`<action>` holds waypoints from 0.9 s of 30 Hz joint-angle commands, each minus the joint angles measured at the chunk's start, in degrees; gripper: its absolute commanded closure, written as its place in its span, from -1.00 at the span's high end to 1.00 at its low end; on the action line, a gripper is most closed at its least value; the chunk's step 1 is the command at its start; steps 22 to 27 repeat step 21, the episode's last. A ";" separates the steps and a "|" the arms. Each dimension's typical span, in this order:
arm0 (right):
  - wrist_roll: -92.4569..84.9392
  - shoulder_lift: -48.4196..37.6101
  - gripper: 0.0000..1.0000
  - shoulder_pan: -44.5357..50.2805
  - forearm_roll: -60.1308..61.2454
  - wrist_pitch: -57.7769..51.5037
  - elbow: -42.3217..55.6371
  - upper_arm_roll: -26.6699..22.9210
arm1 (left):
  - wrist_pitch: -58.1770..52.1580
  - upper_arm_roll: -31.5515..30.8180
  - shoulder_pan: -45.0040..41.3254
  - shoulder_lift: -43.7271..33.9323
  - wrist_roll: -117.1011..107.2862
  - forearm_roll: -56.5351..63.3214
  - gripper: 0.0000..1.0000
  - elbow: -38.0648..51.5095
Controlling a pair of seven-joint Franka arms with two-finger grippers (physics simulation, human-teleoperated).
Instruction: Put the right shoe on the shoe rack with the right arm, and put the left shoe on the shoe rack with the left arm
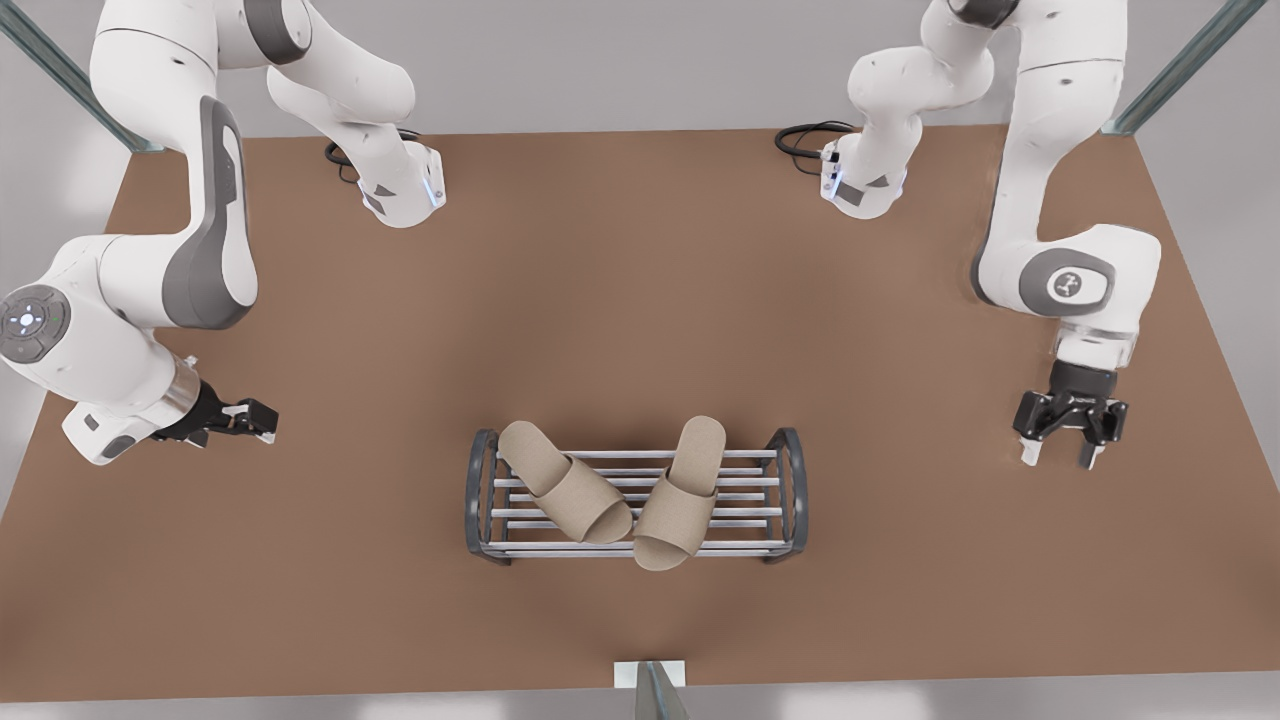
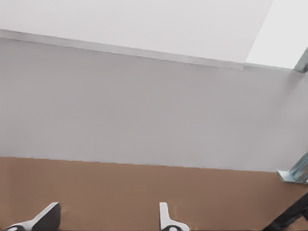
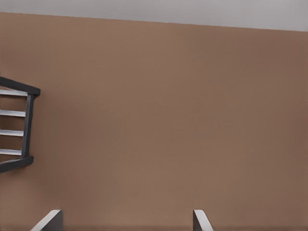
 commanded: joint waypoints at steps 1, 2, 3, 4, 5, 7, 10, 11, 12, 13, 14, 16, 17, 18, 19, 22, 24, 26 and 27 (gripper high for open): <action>-1.52 -0.05 1.00 0.00 0.05 -0.01 0.03 -0.02 | -56.20 0.57 -2.51 -2.78 -23.56 58.15 1.00 4.97; -1.52 -0.05 1.00 0.00 0.05 -0.01 0.03 -0.02 | -58.93 -0.49 -2.51 -3.76 -43.95 58.77 1.00 4.97; -1.52 -0.05 1.00 0.00 0.05 -0.01 0.03 -0.02 | -61.13 -2.68 -3.30 -3.14 -72.45 58.86 1.00 4.97; -1.52 -0.05 1.00 0.00 0.05 -0.01 0.03 -0.02 | -63.41 -5.15 -4.09 -3.05 -87.42 58.86 1.00 5.06; -1.52 -0.05 1.00 0.00 0.05 -0.01 0.03 0.07 | -63.77 -6.03 -4.18 -3.05 -94.45 58.86 1.00 5.23; -1.52 -0.05 1.00 -0.09 0.05 0.07 0.03 -0.02 | -63.68 -10.32 -4.35 -2.88 -105.70 67.09 1.00 5.67; -1.52 -0.05 1.00 -0.09 0.05 -0.01 0.03 -0.02 | -61.92 -9.81 -9.45 -1.30 -85.26 76.09 1.00 5.76; -1.52 -0.05 1.00 -0.09 0.05 -0.10 0.03 -0.02 | -64.20 -6.13 -13.22 0.63 -84.98 75.39 1.00 9.43; -1.52 -0.13 1.00 -0.09 0.05 -0.28 0.03 0.07 | -74.54 -3.13 -15.25 4.84 -84.89 72.23 1.00 19.95; -1.52 -0.14 1.00 -0.09 0.05 -0.28 0.03 -0.02 | -78.97 -3.04 -15.25 6.62 -85.50 68.62 1.00 26.59; -1.52 -0.14 1.00 0.00 0.05 -0.19 0.03 0.07 | -78.98 -3.04 -15.08 5.74 -85.41 68.62 1.00 26.68; -1.52 -0.05 1.00 -0.09 0.05 -0.19 0.03 -0.02 | -80.47 -3.04 -14.99 5.47 -85.41 69.06 1.00 27.29; -1.52 -0.05 1.00 -0.09 0.05 -0.01 0.03 -0.02 | -80.56 -3.04 -15.08 5.47 -85.50 69.06 1.00 27.38; -1.52 -0.05 1.00 -0.18 0.05 -0.10 -0.06 0.07 | -80.56 -3.04 -15.08 5.47 -85.41 69.06 1.00 27.38; -1.52 0.04 1.00 -0.44 0.05 0.07 0.03 0.07 | -80.56 -3.04 -15.08 5.65 -85.41 68.97 1.00 27.38; -1.52 0.13 1.00 -0.44 0.05 0.16 0.03 0.07 | -80.82 -3.04 -14.99 6.35 -85.50 68.97 1.00 28.17; -1.52 0.13 1.00 -0.44 0.05 0.16 0.03 0.07 | -80.82 -3.04 -14.99 6.35 -85.50 68.97 1.00 28.17; -1.52 0.13 1.00 -0.44 0.05 0.16 0.03 0.07 | -80.82 -3.04 -14.99 6.35 -85.50 68.97 1.00 28.17; -1.52 0.13 1.00 -0.44 0.05 0.16 0.03 0.07 | -80.82 -3.04 -14.99 6.35 -85.50 68.97 1.00 28.17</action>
